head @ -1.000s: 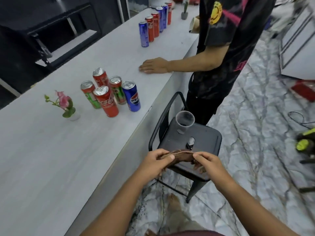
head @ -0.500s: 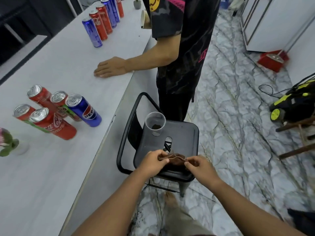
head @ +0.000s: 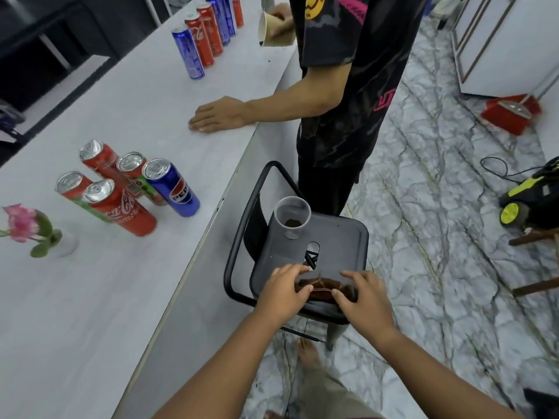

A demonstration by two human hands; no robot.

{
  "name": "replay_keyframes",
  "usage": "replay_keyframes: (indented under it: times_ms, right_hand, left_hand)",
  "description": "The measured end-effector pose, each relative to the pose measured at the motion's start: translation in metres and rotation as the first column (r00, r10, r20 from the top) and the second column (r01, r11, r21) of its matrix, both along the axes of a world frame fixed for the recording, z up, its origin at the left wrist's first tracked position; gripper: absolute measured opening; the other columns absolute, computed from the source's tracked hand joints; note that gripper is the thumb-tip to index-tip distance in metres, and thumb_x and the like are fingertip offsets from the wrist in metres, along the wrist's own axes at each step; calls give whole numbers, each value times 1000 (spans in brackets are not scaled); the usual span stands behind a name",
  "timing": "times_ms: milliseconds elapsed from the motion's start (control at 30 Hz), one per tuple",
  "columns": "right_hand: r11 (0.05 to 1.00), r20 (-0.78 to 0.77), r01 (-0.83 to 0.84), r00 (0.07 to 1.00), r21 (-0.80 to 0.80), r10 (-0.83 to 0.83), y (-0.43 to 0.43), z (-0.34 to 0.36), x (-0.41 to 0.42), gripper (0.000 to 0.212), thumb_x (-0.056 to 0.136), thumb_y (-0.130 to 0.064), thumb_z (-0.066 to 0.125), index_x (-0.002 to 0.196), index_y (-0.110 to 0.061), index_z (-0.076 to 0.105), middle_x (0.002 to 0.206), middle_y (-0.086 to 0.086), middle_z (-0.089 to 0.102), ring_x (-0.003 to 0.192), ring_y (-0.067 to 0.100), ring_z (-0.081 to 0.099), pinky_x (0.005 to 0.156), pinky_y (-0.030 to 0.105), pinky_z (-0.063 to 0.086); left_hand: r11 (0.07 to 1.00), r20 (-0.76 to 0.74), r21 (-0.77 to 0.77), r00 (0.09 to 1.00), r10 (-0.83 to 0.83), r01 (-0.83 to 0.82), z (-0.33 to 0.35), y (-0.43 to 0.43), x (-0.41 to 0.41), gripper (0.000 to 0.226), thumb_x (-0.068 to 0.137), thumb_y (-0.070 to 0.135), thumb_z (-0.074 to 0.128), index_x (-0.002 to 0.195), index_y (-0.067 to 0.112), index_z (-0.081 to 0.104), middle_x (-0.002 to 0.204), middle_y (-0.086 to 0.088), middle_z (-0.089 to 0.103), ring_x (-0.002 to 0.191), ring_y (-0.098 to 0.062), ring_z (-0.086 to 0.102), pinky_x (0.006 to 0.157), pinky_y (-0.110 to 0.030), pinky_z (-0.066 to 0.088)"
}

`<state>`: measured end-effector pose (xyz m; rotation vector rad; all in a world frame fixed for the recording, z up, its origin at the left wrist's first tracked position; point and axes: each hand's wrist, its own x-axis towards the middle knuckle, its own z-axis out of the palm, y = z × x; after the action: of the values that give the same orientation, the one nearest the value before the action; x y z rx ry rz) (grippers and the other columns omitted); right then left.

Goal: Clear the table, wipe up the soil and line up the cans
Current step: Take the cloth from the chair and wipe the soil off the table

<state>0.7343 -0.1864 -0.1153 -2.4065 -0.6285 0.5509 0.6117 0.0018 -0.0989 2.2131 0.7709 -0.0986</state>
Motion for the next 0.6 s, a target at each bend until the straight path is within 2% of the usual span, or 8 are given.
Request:
replay_keyframes:
  times_ms: [100,233,333,433,600]
  right_hand:
    - [993,-14,-81,997,89,82,14,22,-13,44,92,-44,78,134,-38,66,115,-17,51,117,8,44,98,29,39]
    - [971,-5,-185,982,152,188,35,46,-34,43,92,-44,78,133,-42,66,120,-20,54,123,8,45,104,31,40]
    - [950,26,-257,966,176,256,48,61,-49,42,92,-50,74,133,-44,64,125,-26,52,126,4,43,105,33,42]
    - [930,46,-306,952,203,303,59,75,-66,41,93,-55,71,133,-47,62,128,-28,51,130,3,43,108,35,42]
    - [901,117,-385,922,200,368,74,95,-99,43,94,-60,67,134,-50,58,133,-26,50,132,2,41,113,42,43]
  left_hand:
    - [1000,71,25,997,11,-13,19,-7,-20,42,101,43,69,143,40,60,138,21,60,133,-3,47,103,-24,42]
    - [981,125,192,992,-13,-11,47,-11,-49,42,104,40,65,144,31,61,139,16,63,132,-10,52,105,-32,51]
    - [955,163,293,987,-9,-40,66,-8,-77,42,105,37,65,146,26,63,142,10,65,135,-14,55,108,-34,50]
    - [927,179,358,982,50,-113,81,-2,-111,43,107,38,61,148,26,62,145,10,64,137,-15,54,110,-32,45]
    - [875,165,442,977,138,-198,100,15,-173,40,107,39,59,145,29,63,142,9,65,133,-17,56,109,-36,46]
